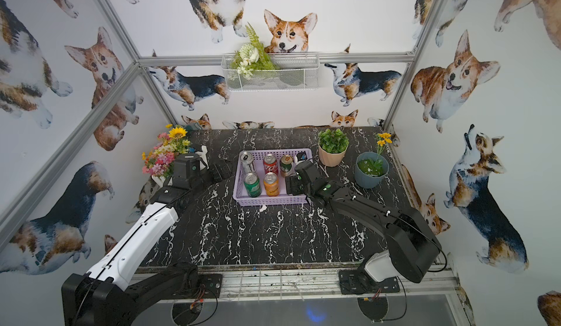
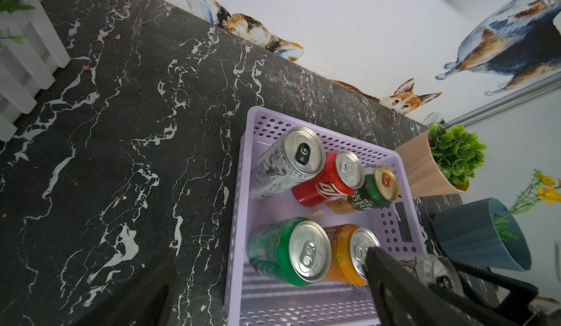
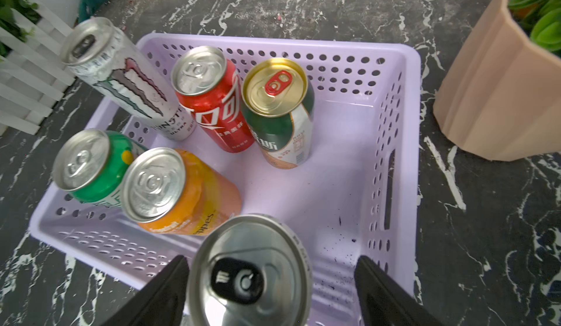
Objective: Take out the drinks from the basket
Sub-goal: Pick up the drink from the basket.
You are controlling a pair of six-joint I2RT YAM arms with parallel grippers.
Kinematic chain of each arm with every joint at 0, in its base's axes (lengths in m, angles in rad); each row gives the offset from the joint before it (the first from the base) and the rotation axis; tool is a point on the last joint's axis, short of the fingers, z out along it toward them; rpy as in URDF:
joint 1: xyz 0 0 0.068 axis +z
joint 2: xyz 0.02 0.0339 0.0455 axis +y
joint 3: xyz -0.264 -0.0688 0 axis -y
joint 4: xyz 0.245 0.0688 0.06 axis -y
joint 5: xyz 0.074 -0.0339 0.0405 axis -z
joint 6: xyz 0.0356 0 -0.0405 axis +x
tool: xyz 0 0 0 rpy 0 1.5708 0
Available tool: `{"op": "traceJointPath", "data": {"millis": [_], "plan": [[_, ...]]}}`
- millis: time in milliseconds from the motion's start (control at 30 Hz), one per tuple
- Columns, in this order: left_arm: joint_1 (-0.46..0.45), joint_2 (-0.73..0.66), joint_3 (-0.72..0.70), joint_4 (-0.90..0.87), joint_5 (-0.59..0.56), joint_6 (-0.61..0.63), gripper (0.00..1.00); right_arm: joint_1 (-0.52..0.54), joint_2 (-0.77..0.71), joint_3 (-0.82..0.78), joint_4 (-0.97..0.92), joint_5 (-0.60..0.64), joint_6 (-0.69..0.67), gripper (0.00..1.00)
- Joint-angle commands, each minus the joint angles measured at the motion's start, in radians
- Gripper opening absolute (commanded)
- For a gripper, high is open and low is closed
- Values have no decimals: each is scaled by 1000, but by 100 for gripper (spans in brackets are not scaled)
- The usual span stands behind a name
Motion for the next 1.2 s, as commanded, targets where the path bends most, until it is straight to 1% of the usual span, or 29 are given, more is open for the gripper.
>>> {"op": "traceJointPath", "data": {"millis": [0, 167, 267, 367, 467, 533, 767, 867, 933, 1000, 1033, 1167], "plan": [[-17, 0, -3, -4, -37, 18, 100, 14, 17, -18, 89, 32, 15, 82], [-28, -2, -12, -4, -59, 22, 100, 39, 41, -49, 148, 50, 4, 77], [-30, 1, -14, -6, -61, 20, 100, 51, 50, -70, 179, 67, -7, 71], [-32, 5, -17, -6, -60, 19, 100, 56, 43, -112, 249, 71, -20, 66], [-37, 6, -20, -6, -62, 19, 100, 57, 30, -159, 331, 79, -30, 64], [-41, 7, -18, -6, -63, 22, 100, 56, 32, -169, 353, 80, -36, 57], [-70, 15, -10, -10, -76, 29, 100, 56, 19, -198, 416, 54, -56, 26], [-93, 18, -8, -8, -91, 37, 100, 56, 0, -207, 439, 40, -62, 16], [-104, 23, -5, -7, -101, 41, 100, 56, -11, -205, 443, 35, -66, 12], [-116, 29, -2, -8, -109, 45, 100, 56, -24, -199, 441, 37, -72, 1], [-120, 32, 0, -5, -108, 49, 100, 57, -35, -197, 440, 41, -75, 0], [-128, 52, 25, -24, -113, 57, 100, 56, -120, -164, 414, 88, -100, 0]]}}
